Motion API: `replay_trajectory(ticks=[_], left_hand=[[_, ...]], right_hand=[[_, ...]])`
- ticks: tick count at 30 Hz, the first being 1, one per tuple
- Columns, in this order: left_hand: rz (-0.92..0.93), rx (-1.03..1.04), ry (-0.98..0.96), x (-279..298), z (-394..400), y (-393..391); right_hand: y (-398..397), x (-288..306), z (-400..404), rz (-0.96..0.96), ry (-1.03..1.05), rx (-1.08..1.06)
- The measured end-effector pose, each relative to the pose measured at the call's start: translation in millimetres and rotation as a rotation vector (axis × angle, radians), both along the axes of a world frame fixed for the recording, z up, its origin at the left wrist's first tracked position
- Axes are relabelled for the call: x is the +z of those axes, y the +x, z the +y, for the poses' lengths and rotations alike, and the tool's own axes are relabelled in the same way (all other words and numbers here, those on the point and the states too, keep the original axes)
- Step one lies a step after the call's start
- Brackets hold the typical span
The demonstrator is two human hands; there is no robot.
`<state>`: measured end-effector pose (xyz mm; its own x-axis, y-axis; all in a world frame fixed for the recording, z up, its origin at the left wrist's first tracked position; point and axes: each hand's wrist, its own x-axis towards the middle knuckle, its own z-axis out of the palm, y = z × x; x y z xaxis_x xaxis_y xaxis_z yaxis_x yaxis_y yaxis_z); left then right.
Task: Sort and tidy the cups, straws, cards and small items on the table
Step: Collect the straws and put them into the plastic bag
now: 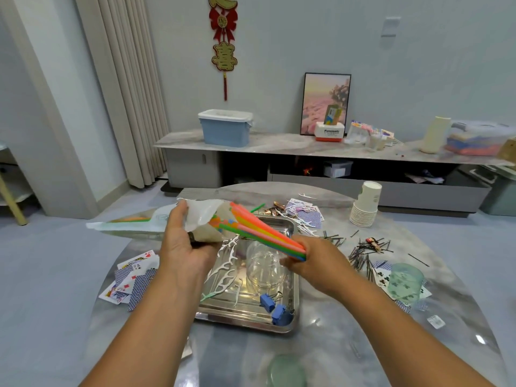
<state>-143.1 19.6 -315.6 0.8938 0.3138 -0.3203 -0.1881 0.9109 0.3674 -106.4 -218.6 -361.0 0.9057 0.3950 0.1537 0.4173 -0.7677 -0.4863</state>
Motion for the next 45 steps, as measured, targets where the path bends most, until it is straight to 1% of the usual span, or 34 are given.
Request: replay_trajectory(ticks=[2, 5, 8, 11, 13, 17, 22, 26, 28, 30, 33, 36, 40, 45], left_hand=[[-0.012, 0.0, 0.016, 0, -1, 0], [-0.043, -0.027, 0.037, 0, -3, -3], [-0.01, 0.033, 0.071, -2, -5, -2], [0.016, 0.074, 0.101, -3, -4, -1], [-0.019, 0.044, 0.08, -4, -2, -1], [-0.056, 0.0, 0.073, -3, 1, -2], [-0.075, -0.021, 0.011, -1, 3, -4], [-0.084, -0.009, -0.04, -1, 8, -2], [-0.089, 0.003, -0.042, -1, 9, -2], [-0.094, 0.016, -0.035, 0, 8, -3], [-0.067, 0.054, -0.014, -2, 3, -2], [-0.036, 0.082, -0.011, -5, -4, -2], [0.054, 0.149, -0.007, -12, -6, 0], [0.11, 0.216, -0.03, -18, -1, 1]], right_hand=[[1, 1, 0, -0.11, -0.124, -0.037], [1, 4, -1, -0.256, -0.244, -0.091], [1, 8, 0, -0.298, -0.303, -0.136], [1, 12, -1, -0.213, -0.309, -0.14], [2, 15, -4, -0.13, -0.302, -0.136], [3, 18, -9, -0.069, -0.316, -0.134], [2, 20, -10, 0.077, -0.219, -0.101], [0, 20, -10, 0.243, -0.065, -0.047], [-1, 21, -7, 0.262, -0.047, -0.048], [-1, 21, -4, 0.185, -0.143, -0.1], [-4, 19, 1, -0.079, -0.35, -0.196], [-10, 19, 9, -0.273, -0.41, -0.228], [-18, 19, 18, -0.391, -0.464, -0.256], [-23, 19, 24, -0.447, -0.484, -0.3]])
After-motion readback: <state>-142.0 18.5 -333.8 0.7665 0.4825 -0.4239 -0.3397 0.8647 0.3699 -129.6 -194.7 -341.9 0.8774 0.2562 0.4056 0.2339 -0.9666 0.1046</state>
